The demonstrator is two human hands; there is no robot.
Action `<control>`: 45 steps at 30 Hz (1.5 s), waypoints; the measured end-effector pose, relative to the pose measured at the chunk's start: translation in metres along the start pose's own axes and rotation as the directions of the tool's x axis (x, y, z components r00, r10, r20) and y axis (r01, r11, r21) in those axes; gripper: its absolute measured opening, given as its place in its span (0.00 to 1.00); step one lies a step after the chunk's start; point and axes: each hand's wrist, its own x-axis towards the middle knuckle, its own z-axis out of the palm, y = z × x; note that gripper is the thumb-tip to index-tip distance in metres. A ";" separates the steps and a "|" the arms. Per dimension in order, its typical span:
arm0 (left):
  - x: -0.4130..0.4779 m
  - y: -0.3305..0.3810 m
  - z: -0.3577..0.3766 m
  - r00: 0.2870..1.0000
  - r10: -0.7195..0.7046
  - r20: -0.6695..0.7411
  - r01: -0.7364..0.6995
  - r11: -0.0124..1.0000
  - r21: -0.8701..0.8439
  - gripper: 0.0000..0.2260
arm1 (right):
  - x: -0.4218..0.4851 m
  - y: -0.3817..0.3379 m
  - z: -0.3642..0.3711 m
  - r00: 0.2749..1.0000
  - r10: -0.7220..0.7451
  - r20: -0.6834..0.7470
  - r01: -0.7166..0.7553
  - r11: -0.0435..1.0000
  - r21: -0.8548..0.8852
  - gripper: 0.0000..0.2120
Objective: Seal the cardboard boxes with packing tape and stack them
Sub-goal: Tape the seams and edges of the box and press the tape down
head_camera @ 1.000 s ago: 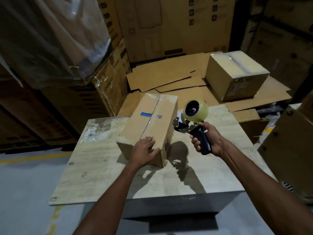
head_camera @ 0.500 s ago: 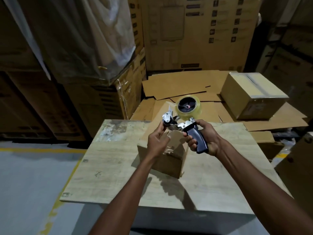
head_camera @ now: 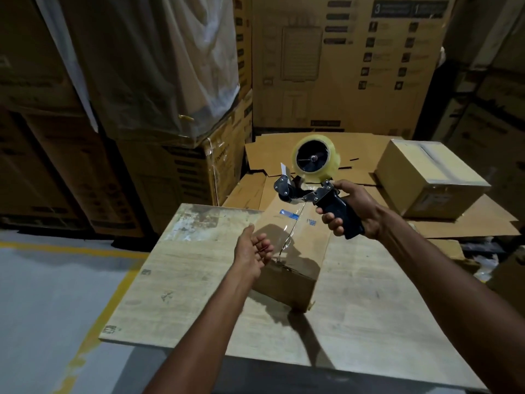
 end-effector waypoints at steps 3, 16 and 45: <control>0.002 0.026 0.008 0.990 -0.140 0.030 0.135 0.982 0.128 0.29 | -0.003 -0.007 0.000 1.000 -0.006 0.006 0.006 0.999 -0.034 0.30; 0.005 0.050 0.034 0.983 -0.163 0.085 0.143 0.968 0.207 0.09 | 0.007 0.012 -0.002 0.998 -0.057 0.040 0.063 0.979 -0.196 0.35; 0.086 0.051 -0.088 0.951 0.260 0.165 -0.282 0.522 0.805 0.12 | 0.032 0.101 0.004 1.000 0.000 -0.001 -0.001 0.867 -0.498 0.34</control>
